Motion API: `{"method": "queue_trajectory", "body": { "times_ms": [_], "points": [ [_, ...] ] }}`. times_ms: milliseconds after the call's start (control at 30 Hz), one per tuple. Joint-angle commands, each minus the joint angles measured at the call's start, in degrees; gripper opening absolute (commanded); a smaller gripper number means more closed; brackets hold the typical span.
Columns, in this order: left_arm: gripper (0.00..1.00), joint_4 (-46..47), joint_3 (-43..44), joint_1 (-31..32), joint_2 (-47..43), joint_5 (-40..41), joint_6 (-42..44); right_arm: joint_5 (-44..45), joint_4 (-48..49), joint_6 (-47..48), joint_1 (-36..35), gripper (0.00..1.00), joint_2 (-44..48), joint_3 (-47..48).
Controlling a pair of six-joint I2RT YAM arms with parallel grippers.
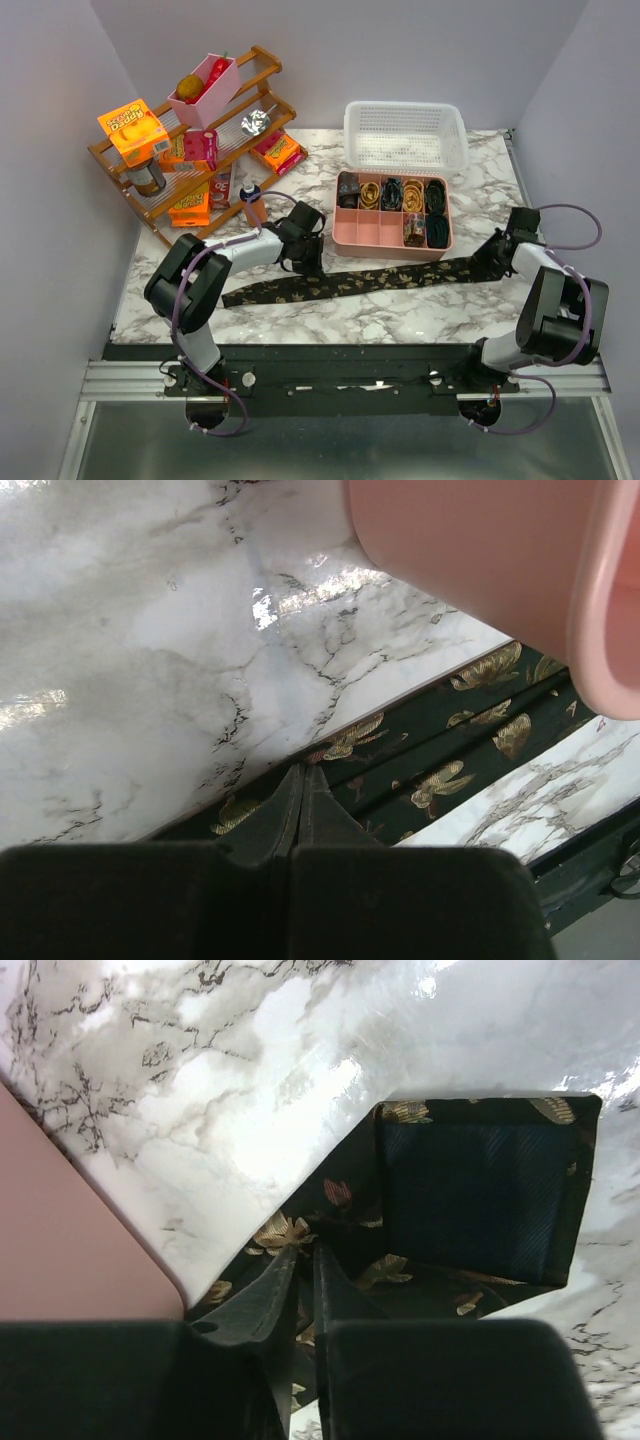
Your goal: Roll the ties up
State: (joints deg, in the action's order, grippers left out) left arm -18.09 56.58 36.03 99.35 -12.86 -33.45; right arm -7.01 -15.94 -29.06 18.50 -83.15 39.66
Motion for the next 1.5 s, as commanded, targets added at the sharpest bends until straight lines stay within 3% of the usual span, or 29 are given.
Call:
{"method": "queue_trajectory", "body": {
  "times_ms": [0,267,533,1467],
  "points": [
    [0.0,-0.99,0.29,0.18,1.63,2.93,0.58,-0.03,0.48,-0.3,0.39,0.03,-0.26,-0.64],
    [0.0,-1.25,0.99,0.09,1.2,3.72,0.67,1.38,-1.89,0.23,0.39,0.01,5.1,-0.11],
    [0.0,-1.6,0.73,0.09,2.08,4.16,0.84,8.65,-3.3,0.67,0.39,0.01,10.73,0.5],
    [0.0,-3.01,-0.33,0.09,-0.12,5.48,1.64,22.12,-2.69,-1.44,2.42,0.01,6.34,2.09]
  ]
}}
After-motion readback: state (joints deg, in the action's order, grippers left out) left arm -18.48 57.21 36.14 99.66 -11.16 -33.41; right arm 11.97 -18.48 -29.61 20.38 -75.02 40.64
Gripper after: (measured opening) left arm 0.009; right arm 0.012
